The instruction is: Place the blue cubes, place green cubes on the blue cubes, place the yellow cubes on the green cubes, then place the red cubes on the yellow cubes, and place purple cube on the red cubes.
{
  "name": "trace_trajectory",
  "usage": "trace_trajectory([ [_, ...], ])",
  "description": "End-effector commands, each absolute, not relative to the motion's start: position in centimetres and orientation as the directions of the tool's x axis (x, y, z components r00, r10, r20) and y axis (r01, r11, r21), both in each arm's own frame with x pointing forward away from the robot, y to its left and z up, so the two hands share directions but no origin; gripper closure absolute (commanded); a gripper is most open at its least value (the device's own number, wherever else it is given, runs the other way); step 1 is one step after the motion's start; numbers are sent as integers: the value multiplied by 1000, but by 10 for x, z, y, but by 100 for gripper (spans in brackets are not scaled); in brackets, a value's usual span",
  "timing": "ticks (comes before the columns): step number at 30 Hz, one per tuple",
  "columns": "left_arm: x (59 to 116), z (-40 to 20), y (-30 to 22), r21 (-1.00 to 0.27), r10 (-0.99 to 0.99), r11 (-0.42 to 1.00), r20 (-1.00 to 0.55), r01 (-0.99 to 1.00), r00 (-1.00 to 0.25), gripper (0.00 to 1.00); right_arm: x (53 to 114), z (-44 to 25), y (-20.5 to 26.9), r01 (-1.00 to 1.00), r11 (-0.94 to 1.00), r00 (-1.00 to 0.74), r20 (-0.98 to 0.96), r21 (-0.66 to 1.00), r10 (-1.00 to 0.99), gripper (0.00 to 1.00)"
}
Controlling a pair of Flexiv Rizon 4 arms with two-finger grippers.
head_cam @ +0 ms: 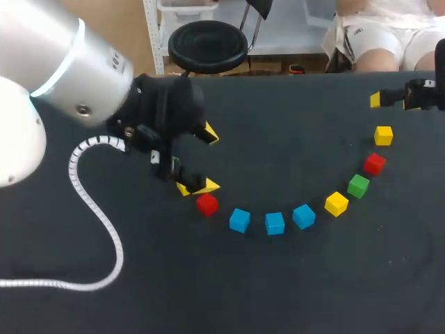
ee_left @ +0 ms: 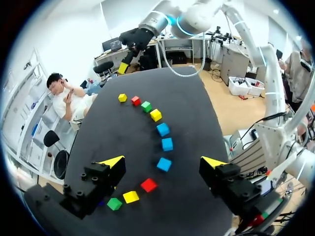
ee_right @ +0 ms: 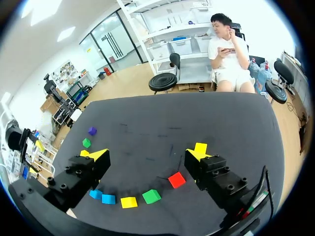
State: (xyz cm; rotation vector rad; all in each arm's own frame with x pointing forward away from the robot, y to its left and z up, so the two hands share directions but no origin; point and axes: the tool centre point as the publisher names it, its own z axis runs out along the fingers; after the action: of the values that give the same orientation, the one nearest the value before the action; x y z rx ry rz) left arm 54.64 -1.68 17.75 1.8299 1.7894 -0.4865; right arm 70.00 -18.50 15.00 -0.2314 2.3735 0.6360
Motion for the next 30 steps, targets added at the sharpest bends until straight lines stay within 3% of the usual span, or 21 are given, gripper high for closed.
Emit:
trace_trajectory([
  [1,556,175,-21,132,832,23,-552,991,54,0,700,150,-185,-321,866,-766,-643,383,0,0],
  [8,577,165,-21,159,837,29,-544,987,63,0,700,150,-185,-321,866,-766,-643,383,0,0],
  [12,585,158,-18,112,845,59,-534,992,10,0,700,150,-185,-321,866,-766,-643,383,0,0],
  [30,585,157,-10,92,848,89,-529,992,-28,0,700,150,-185,-321,866,-766,-643,383,0,0],
])
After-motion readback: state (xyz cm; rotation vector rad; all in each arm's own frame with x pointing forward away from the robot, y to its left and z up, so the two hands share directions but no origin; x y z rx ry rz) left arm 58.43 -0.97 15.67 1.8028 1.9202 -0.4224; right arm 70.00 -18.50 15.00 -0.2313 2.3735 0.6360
